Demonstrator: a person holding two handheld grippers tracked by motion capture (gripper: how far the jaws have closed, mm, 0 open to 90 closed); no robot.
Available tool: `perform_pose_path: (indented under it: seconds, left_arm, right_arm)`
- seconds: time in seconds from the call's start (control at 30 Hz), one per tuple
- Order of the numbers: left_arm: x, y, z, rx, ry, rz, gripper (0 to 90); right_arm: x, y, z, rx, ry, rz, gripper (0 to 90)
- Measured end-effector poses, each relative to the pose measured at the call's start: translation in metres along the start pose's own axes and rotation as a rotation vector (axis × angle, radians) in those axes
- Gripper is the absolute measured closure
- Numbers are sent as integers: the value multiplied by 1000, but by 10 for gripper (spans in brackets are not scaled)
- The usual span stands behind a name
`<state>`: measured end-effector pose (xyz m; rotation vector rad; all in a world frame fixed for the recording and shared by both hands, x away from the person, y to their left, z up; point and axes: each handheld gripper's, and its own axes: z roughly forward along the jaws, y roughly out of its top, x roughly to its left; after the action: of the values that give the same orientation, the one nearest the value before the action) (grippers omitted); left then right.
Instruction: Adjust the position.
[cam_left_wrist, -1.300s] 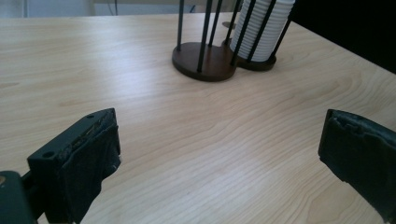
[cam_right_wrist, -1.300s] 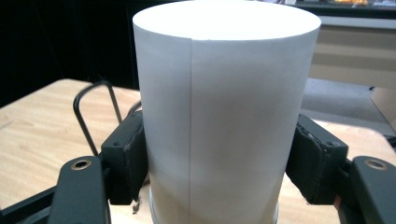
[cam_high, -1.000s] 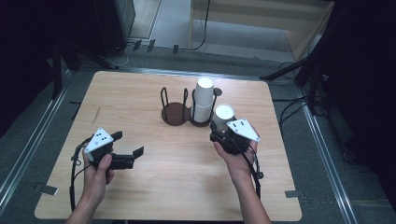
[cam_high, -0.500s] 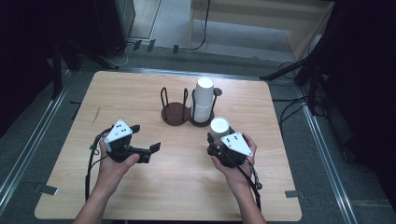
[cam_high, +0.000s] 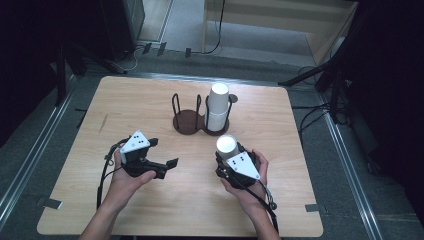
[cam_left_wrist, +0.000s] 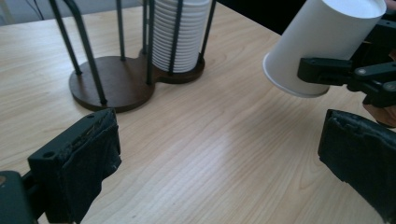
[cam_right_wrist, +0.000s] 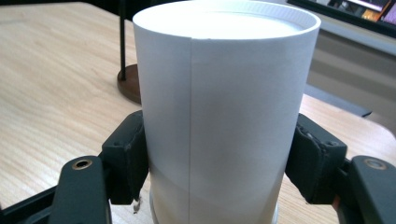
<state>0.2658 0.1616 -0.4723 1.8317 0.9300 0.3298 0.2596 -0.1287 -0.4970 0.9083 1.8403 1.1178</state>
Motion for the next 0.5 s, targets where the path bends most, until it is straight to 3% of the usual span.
perform_pose_path:
  seconds: [0.17,0.5]
  left_arm:
    - [-10,2,5,24,-23,25,0]
    - [-22,1,17,65,-65,55,0]
  right_arm:
    - [11,0,0,-6,4,-62,301]
    - [34,-5,2,-16,-22,-258,302]
